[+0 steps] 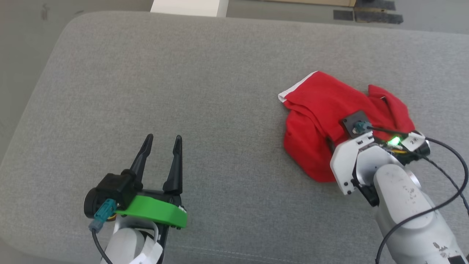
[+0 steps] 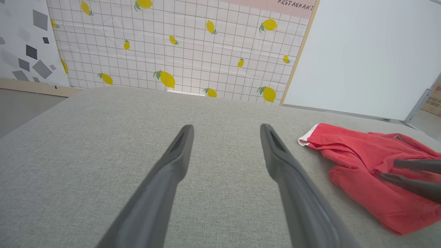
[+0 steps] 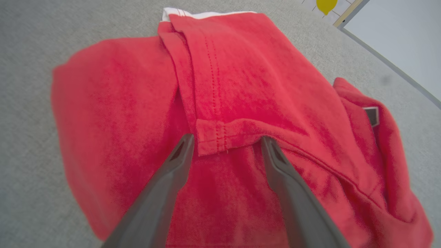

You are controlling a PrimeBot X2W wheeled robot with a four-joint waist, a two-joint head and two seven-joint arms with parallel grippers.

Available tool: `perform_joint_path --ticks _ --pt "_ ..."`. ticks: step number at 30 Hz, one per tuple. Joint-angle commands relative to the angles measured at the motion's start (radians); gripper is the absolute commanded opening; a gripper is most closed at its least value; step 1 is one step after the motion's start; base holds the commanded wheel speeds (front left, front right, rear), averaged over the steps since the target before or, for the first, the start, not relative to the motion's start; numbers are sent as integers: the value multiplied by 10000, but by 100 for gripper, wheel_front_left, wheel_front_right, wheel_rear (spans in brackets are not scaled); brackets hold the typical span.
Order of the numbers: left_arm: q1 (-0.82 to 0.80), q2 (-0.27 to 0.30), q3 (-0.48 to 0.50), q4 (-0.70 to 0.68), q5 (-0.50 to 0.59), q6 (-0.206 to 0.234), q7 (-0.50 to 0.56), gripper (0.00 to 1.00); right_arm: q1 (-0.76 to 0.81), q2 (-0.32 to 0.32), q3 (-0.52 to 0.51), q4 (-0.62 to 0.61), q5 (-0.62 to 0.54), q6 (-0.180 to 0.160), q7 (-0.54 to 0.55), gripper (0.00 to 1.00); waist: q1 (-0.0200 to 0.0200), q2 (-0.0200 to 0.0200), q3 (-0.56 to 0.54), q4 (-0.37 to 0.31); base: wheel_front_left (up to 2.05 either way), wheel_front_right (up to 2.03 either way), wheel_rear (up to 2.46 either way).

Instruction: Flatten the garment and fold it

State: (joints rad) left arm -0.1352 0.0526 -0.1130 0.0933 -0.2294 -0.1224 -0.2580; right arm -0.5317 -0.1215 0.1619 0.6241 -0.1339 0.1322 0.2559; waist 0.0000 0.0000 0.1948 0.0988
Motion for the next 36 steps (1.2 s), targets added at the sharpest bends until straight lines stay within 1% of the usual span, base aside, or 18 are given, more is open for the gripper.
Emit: perform_joint_path --ticks 1,6,7,8,9,10,15,16,17,21,23,27,28,29,31,32,35,36 --pt "-171 -24 4 -38 -48 -23 -38 100 -234 -38 80 108 -183 -15 52 100 0 0 199 135 0 0 0" --pt "-264 -24 -29 -60 -92 -18 -38 100 -596 -45 258 448 -549 -15 338 100 0 0 362 238 0 0 0" --pt "-281 -24 -33 -60 -104 -13 -38 100 -668 -26 187 471 -591 -15 327 82 0 0 381 250 0 0 0" --pt "-290 -24 -36 -60 -111 -9 -38 100 -709 -6 135 490 -631 -15 307 37 0 0 390 257 0 0 0" --pt "-295 -24 -37 -56 -117 -2 -38 100 -747 25 28 490 -677 -15 251 10 0 0 390 258 0 0 0" --pt "-295 -24 -38 -52 -122 4 -38 100 -763 60 -64 477 -705 -15 188 0 0 0 386 258 0 0 0" --pt "-245 -24 -24 -7 -129 41 -38 100 -753 327 -781 238 -514 -15 -476 0 0 0 250 190 0 0 0" --pt "-181 -24 10 39 -100 52 -38 100 -725 508 -1587 -109 32 -15 -958 0 0 0 71 80 0 0 0" --pt "-165 -24 14 43 -96 52 -38 100 -709 549 -1885 -229 236 -15 -1075 0 0 0 18 48 0 0 0" --pt "-49 -24 35 83 -67 48 -38 100 -549 676 -3828 -711 1405 -15 -1435 0 0 0 -270 -123 0 0 0" --pt "11 -24 27 97 -56 44 -38 100 -370 690 -4873 -821 1400 -15 -1471 0 0 0 -387 -201 0 0 0" --pt "98 -24 10 131 -49 34 -38 100 47 705 -7009 -849 948 -15 -1258 0 0 0 -570 -310 0 0 0" --pt "116 -24 14 140 -49 31 -38 100 164 706 -7482 -781 838 -15 -1179 4 0 0 -613 -342 0 0 0" --pt "166 -24 -7 185 -47 20 -38 100 483 709 -8378 -471 588 -15 -929 100 0 0 -710 -400 0 0 0" --pt "201 -24 -34 207 -53 15 -38 100 597 710 -8532 -184 919 -15 -856 100 0 0 -767 -429 0 0 0" --pt "222 -24 -43 213 -58 12 -38 100 748 710 -8420 -134 1028 -15 -944 100 0 0 -796 -449 0 0 0" --pt "274 -24 -55 232 -68 8 -38 100 1224 710 -7798 -244 1558 -15 -1411 100 0 0 -874 -511 0 0 0" --pt "296 -24 -59 244 -77 6 -38 100 1489 711 -7362 -411 1767 -15 -1692 100 0 0 -913 -550 0 0 0"
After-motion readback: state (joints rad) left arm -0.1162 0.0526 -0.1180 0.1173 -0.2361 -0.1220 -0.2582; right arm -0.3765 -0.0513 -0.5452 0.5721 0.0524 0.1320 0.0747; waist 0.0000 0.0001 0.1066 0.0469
